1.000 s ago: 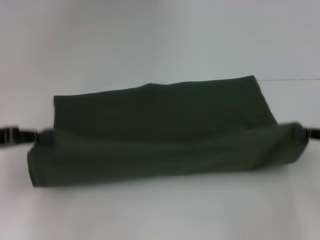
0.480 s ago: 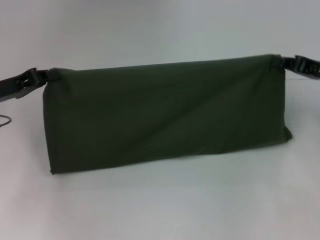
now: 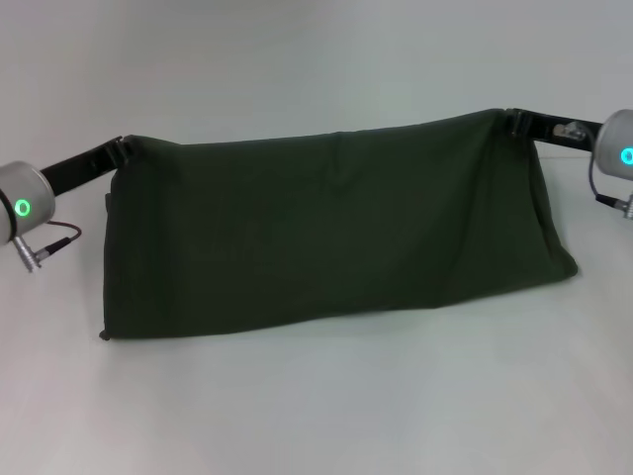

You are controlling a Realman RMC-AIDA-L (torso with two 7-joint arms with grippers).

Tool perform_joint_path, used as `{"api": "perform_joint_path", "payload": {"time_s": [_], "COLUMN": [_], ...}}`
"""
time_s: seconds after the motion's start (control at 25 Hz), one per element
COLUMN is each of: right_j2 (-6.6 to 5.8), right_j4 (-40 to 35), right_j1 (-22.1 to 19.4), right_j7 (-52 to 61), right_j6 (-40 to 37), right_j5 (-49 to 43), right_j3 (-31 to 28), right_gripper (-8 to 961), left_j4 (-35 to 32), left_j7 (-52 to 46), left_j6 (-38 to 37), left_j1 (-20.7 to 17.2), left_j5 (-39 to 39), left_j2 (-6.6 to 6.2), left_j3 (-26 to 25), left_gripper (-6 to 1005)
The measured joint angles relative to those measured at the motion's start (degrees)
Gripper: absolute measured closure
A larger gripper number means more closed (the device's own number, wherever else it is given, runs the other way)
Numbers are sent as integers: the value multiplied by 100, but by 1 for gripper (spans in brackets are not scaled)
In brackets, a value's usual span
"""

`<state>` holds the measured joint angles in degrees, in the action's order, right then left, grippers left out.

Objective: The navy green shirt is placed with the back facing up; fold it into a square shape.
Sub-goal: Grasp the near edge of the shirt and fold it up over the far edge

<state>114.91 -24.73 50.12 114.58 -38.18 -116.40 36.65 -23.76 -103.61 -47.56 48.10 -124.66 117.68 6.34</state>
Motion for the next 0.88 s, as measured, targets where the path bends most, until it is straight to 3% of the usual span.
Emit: {"api": "perform_joint_path", "payload": {"time_s": [0.08,0.28,0.4,0.52,0.72,0.84,0.88], "right_j2": [65,172,207,221,228,229,217], "right_j4": [29,30,32,32,-235,-669,-900], "right_j1": [56,151,163,160,-63,-421,-716], "right_j7": [-47,-108,-109,-110,-112,-325,-670], "right_j6": [321,950,1234,1373,1328,978,563], "right_j5": [8,12,8,0,83,495,998], "right_j3": [133,514,730,841,782,776,774], "right_gripper": [897,697,635,574,471,289,228], "left_j4": [167,474,500,559,562,460,397], "left_j7": [289,1122,1519,1807,1764,1507,1424], "left_j6": [265,702,857,1000,1024,321,-68], "left_j1": [7,-11,-53,-90,-233,-463,-577], "left_j5": [219,840,1222,1519,1668,1692,1692], "left_j2": [32,133,242,272,163,28,-7], "left_j3": [-2,-7,-28,-43,-57,-62,-60], "left_gripper": [958,957,927,882,790,732,713]}}
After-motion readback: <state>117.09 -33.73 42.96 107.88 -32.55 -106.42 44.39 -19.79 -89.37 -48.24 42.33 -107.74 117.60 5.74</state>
